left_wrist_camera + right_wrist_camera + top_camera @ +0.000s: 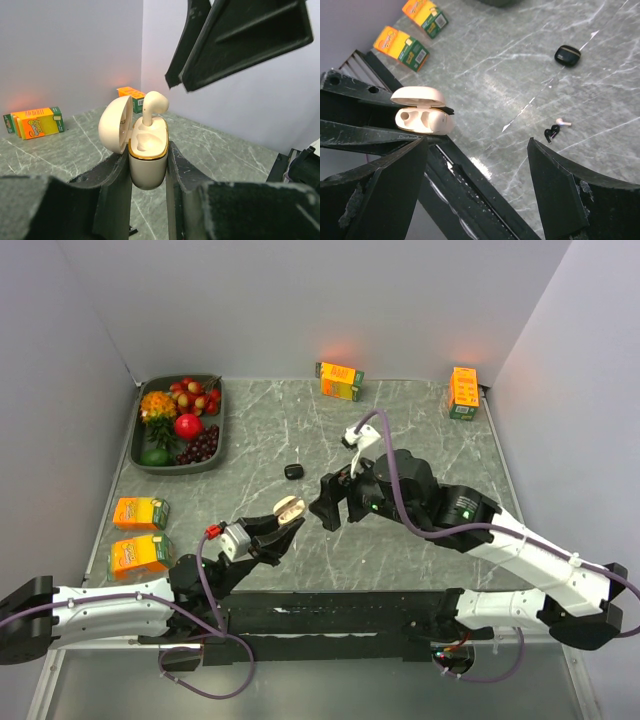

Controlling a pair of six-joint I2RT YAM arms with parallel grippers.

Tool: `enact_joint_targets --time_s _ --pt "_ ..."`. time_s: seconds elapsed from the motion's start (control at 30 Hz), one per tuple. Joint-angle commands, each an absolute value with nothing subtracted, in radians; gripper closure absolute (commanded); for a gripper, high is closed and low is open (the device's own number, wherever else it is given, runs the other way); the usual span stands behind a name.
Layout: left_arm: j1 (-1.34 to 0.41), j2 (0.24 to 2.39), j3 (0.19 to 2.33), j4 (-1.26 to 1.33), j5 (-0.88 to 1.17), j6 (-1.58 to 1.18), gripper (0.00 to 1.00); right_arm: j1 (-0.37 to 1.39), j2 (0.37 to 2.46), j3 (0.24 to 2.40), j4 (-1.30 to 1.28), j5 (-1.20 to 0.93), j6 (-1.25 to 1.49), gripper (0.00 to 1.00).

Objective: Insert the wireless bluetooth earbuds into the charging case
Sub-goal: Place the earbud in the charging case.

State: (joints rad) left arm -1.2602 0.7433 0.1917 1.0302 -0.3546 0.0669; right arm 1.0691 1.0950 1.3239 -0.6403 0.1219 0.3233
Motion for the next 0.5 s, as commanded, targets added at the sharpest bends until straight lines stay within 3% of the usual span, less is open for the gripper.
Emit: enact_joint_targets --time_s 0.0,0.47 --pt "-1.262 0.741 0.221 1.057 -0.333 0.061 0.99 1.060 1.078 1.358 -0.630 0.167 0.310 0.12" --pt "-1.262 0.738 0.221 1.052 -0.330 0.057 0.99 1.054 1.150 1.378 -0.612 0.135 0.324 0.15"
